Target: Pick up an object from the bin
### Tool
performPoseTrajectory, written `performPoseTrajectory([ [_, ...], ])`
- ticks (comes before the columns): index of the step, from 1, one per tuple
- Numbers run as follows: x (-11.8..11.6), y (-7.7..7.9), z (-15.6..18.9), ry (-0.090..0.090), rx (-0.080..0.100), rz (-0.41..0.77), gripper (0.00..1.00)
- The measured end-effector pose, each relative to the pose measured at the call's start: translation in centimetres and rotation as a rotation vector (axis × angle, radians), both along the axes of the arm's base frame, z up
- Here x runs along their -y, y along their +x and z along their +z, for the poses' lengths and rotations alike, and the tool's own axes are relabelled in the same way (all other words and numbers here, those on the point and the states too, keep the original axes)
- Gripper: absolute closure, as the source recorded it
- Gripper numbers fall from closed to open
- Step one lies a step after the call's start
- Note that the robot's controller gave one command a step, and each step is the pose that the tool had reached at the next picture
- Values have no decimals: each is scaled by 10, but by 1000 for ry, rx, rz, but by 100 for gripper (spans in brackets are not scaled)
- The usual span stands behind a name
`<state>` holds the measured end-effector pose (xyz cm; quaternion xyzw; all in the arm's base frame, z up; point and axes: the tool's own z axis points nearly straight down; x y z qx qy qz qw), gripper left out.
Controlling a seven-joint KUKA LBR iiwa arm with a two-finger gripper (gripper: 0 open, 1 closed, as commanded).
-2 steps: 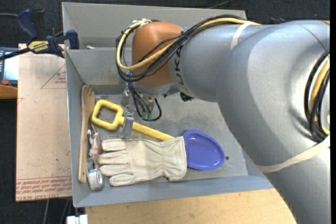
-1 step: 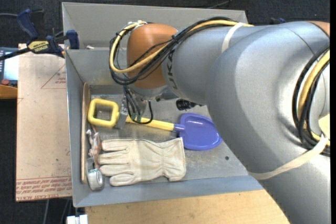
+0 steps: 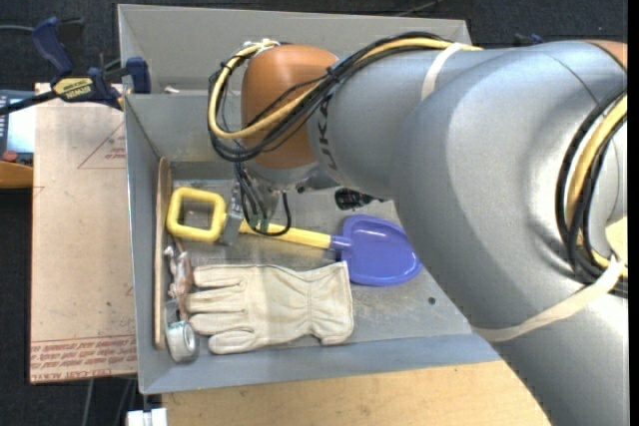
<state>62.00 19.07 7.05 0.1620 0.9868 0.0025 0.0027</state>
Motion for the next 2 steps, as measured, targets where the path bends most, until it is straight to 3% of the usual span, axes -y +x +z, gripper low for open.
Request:
performPoseTrajectory([
  [1,1,-3,18,-2,-9,-1,100],
  [2,0,-2,57,-1,-6,0,100],
])
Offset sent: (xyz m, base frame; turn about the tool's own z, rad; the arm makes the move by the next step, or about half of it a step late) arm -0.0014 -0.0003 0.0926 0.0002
